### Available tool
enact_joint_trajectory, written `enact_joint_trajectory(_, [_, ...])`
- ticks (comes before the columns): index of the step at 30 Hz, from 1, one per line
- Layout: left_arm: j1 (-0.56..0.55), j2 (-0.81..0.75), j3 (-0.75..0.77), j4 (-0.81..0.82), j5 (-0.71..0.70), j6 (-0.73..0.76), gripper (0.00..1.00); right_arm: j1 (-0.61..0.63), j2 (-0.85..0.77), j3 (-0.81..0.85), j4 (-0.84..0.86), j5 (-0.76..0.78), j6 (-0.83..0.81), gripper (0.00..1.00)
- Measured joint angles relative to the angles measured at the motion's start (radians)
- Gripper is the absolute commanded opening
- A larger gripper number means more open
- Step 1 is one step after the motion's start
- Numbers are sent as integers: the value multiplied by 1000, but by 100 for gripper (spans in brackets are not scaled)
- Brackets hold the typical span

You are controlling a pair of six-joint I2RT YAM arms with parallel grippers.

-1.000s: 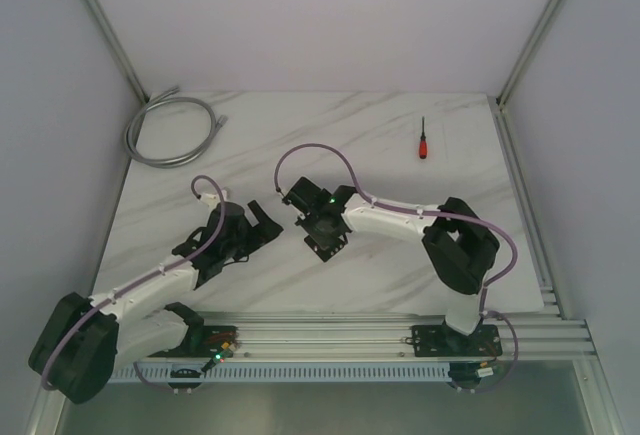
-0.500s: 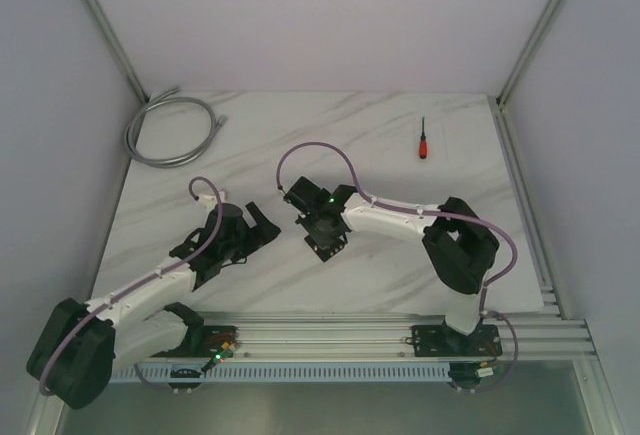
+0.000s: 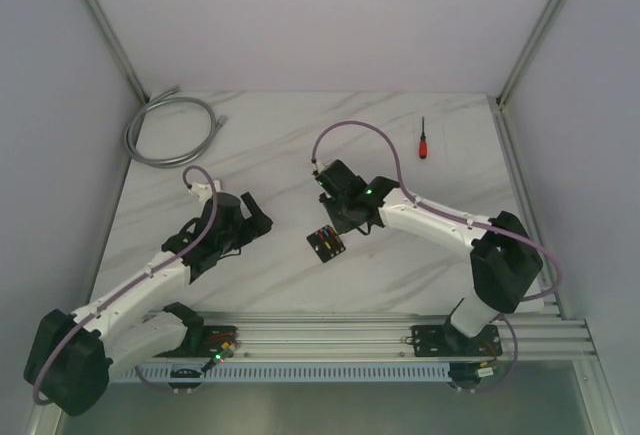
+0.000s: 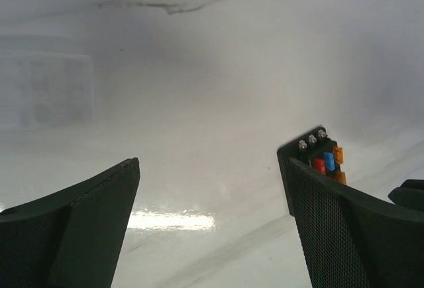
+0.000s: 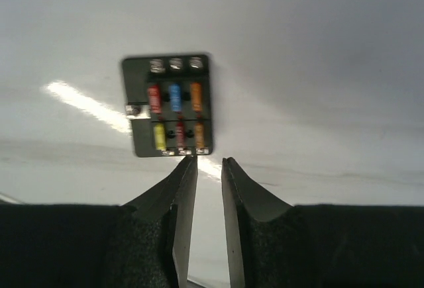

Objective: Snap on the fuse box
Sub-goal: Pick up the fuse box cover from the center of the board.

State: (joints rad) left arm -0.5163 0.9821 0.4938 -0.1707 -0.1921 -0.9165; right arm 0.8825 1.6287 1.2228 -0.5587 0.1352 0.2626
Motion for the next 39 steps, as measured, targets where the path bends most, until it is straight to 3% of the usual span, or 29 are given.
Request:
enact_joint_trajectory(8, [61,-1,80,-149,-96,56,100,-119,-7,-174,50,6,23,26])
enact_joint_trajectory(22, [273,100,143,-268,-164,174,100,-112,74,-221,184,-71,49,25])
enact_joint_trajectory(32, [286,277,170,-246,-149,216,100,-82,68,-238,242,-151,63,27])
enact_joint_trajectory(39, [287,357,184,-217,-124,239,99,-82,37,-275,263,-146,68,37])
